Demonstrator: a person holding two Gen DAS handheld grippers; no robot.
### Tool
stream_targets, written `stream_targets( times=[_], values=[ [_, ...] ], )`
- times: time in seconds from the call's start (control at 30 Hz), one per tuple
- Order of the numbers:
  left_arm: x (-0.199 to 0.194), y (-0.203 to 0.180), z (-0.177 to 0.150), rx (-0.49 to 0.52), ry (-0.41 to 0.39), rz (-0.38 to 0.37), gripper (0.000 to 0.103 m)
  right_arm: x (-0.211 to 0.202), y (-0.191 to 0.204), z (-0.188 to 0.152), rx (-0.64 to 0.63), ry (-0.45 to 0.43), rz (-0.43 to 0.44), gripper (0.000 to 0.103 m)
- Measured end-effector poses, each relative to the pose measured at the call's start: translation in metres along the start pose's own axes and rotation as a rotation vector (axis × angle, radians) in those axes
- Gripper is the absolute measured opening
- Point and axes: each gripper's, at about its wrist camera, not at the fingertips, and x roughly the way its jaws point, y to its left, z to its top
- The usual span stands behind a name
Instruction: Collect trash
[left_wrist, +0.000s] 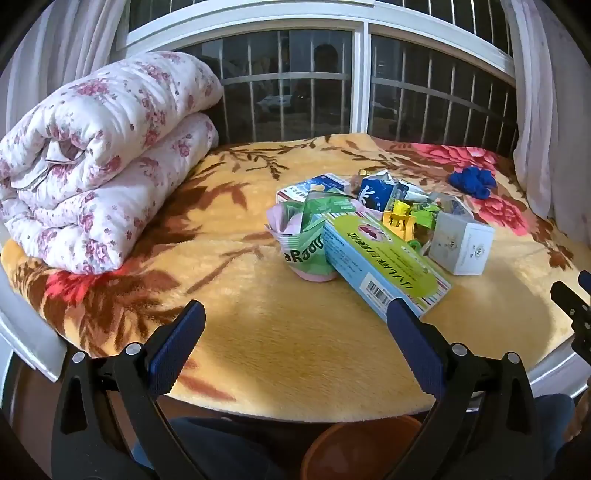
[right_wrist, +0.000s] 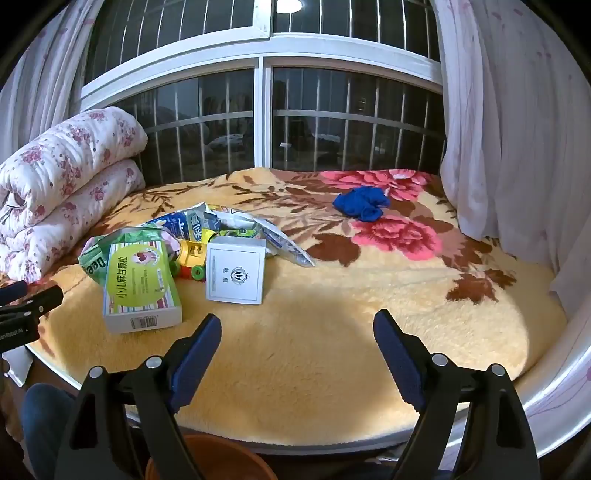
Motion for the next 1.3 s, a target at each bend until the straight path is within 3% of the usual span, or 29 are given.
stream_targets(
  times=[1.3],
  values=[
    [-0.007,-0.013,-0.005,0.015,-0.013,-0.012,0.096,-0.008,0.003,0.003,-0.006,-0.015,-0.001,0.083]
  ],
)
